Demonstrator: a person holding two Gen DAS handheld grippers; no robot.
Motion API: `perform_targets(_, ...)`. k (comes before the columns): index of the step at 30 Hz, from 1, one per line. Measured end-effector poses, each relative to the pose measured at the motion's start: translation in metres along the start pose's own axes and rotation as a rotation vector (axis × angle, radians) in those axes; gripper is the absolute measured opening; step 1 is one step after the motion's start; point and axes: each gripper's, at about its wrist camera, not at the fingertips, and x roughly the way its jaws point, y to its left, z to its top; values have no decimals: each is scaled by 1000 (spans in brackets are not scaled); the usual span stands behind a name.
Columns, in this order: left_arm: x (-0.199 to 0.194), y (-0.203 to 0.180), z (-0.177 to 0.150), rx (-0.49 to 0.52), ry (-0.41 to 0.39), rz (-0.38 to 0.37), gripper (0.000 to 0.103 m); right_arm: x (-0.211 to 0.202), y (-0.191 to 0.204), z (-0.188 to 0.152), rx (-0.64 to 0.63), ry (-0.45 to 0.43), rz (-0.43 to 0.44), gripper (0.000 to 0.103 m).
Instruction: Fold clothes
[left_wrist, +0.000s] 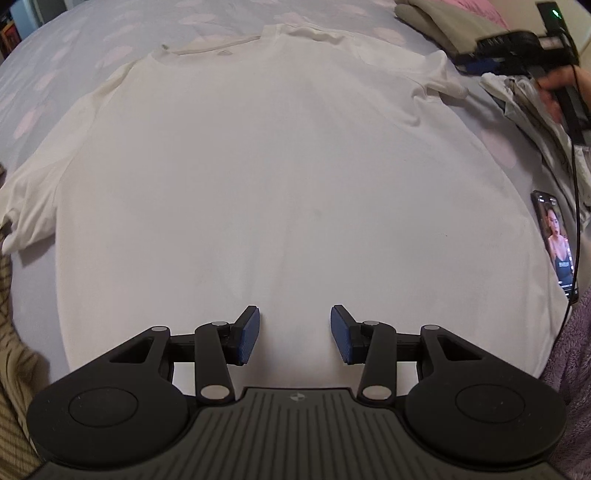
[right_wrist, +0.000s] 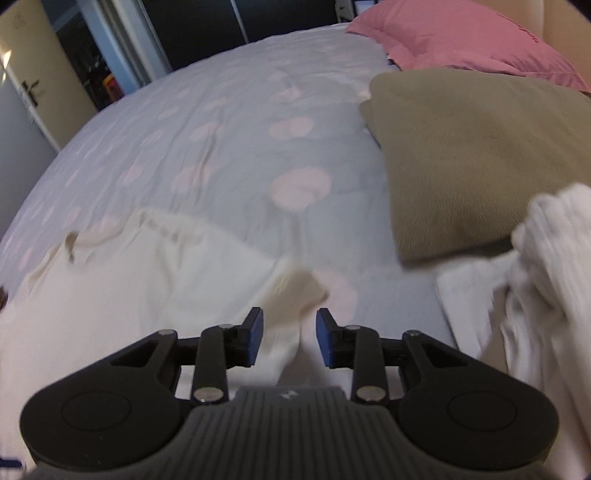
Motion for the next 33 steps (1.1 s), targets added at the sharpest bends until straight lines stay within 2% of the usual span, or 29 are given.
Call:
perform_targets(4,10,1,4,-2,9,-1,40,20,3,10,-95,-41,22,38)
perform_targets(8,15,3,7,-5,9,9,40,38,7,14,-154,-30,33,38)
perform_targets(9,15,3,8,-6,9,7,40,41,8,15,-157,-17,36,31)
perform_targets(10,15,4,8,-9,8,7,40,44,8,17,-152,1,40,11)
perform_targets(11,15,4,8,-12,7,6,40,43,10,19,-144,9,46,7)
perform_targets(15,12,-1,9,-3,-3,-1,40,26,26,29,-130,1,88,5)
perform_targets(20,8,-10,6,25,-12,-5,40,8,70,39,-160,22,162,5)
perform_targets(27,4,-11,4,24,-30,11,40,16,127,29,-151,87,302,6)
perform_targets(29,4,-11,4,23,-31,21,40,18,143,24,-163,104,328,13)
perform_targets(31,4,-11,5,22,-33,30,40,18,152,22,-174,120,359,31)
perform_targets(33,3,-11,4,20,-34,32,40,13,153,23,-169,114,377,34)
